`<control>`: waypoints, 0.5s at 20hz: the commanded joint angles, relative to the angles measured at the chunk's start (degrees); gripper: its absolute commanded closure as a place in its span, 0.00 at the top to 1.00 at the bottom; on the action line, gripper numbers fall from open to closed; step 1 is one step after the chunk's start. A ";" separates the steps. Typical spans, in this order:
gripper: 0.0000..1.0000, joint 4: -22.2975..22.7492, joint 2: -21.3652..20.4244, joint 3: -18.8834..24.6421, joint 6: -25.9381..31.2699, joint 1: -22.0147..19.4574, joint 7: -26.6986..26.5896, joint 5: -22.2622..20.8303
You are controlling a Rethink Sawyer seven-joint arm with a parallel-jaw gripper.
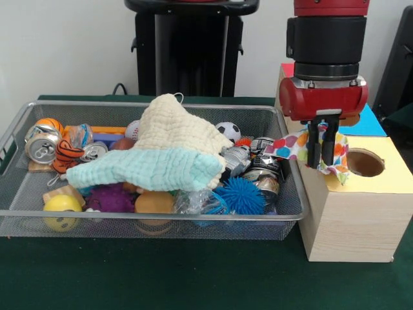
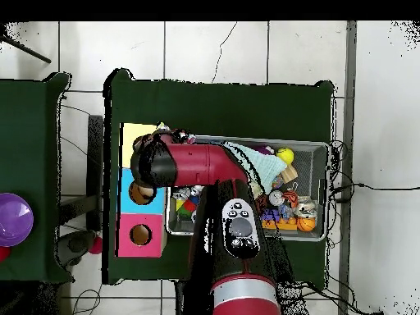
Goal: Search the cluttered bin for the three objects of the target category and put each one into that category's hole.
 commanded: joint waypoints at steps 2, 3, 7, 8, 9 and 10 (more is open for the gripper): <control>0.00 0.95 1.63 -1.44 -0.62 -1.03 16.99 5.63; 0.00 1.38 1.92 -1.31 -0.08 -0.97 17.17 6.46; 0.00 3.26 3.03 -0.33 2.39 -0.76 17.05 9.81; 0.00 3.79 3.23 -0.27 2.41 -0.67 17.27 10.67; 0.00 4.06 3.37 -0.30 2.33 -0.53 17.28 11.20; 0.00 4.28 3.50 -0.43 2.18 -0.31 17.38 11.82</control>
